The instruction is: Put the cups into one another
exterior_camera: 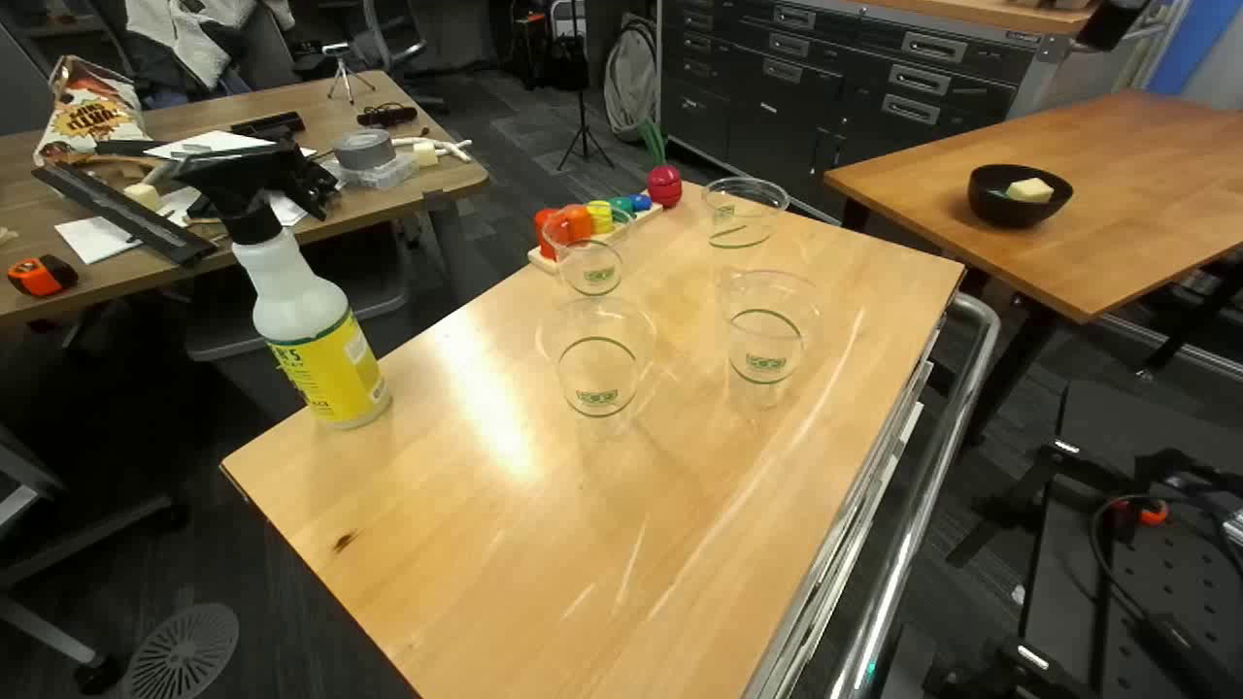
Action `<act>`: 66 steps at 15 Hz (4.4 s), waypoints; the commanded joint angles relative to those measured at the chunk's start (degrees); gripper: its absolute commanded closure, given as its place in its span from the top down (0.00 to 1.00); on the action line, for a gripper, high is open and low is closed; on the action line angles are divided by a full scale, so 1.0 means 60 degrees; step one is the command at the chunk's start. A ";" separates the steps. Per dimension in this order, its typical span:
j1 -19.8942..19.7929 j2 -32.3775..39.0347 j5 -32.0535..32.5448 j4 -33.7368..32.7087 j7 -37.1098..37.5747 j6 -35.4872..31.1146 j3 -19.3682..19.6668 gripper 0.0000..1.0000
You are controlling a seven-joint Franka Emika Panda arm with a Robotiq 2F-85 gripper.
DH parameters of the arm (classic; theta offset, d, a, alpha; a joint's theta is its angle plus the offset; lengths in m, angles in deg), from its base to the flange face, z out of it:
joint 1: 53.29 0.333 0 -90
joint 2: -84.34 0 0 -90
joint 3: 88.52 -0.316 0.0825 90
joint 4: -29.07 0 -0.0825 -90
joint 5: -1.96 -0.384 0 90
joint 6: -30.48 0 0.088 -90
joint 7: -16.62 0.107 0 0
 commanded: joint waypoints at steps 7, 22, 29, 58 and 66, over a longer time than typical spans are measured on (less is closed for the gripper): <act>0.0028 -0.0046 0.0011 -0.0072 0.0014 0.0037 0.0016 1.00; 0.0743 0.3097 -0.0902 -0.1788 -0.0073 0.0185 0.0038 1.00; 0.0697 0.6778 -0.1004 -0.4253 0.1223 -0.0522 -0.0319 1.00; -0.0194 1.0896 -0.3200 -0.7501 0.1184 -0.0237 0.0082 0.05; -0.0365 1.0457 -0.3641 -0.7500 0.0990 0.0526 0.0046 0.07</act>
